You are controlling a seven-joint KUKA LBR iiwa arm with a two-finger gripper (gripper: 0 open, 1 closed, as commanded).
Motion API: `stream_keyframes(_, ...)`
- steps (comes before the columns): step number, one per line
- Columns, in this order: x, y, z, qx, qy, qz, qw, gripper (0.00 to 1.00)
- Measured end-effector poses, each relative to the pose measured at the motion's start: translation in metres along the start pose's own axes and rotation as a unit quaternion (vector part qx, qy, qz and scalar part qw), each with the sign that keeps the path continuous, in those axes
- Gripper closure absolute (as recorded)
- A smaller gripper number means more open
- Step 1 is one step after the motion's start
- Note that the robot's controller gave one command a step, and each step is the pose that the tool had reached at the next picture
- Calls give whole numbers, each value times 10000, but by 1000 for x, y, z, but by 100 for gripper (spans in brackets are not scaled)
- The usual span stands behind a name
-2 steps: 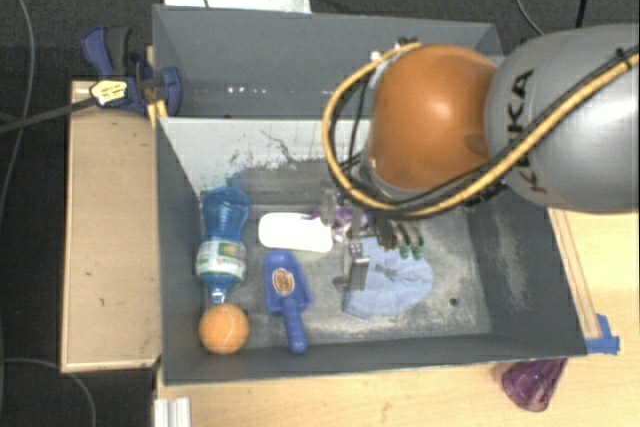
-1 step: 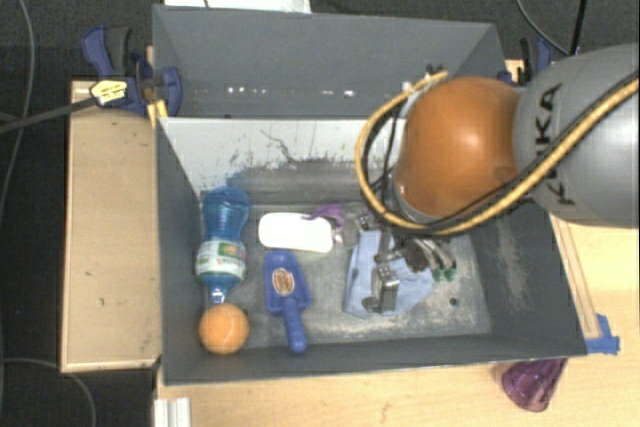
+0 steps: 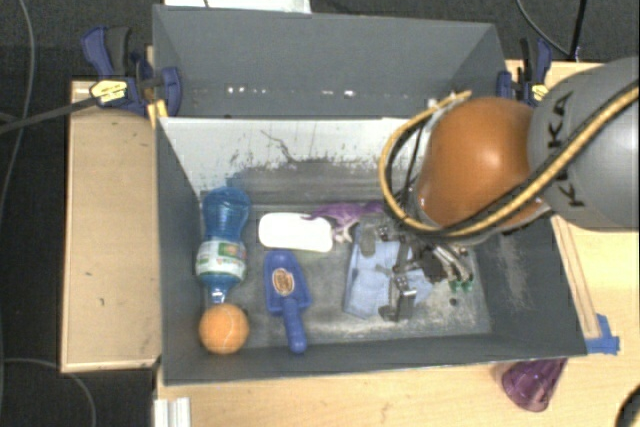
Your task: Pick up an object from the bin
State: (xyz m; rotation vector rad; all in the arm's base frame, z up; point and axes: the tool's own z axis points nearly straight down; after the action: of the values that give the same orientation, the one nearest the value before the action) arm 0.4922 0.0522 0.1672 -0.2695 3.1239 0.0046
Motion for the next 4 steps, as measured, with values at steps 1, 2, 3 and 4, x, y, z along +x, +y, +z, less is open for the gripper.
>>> stream_keyframes(1, -11, -23, 45, 11, -17, 394, 9992, 0)
stream_keyframes(2, -5, -22, 92, -4, -5, -425, 9991, 100)
stream_keyframes(3, -5, -22, 92, -4, -6, -407, 9992, 0)
stream_keyframes(4, -5, -22, 92, -4, -6, -400, 9992, 0)
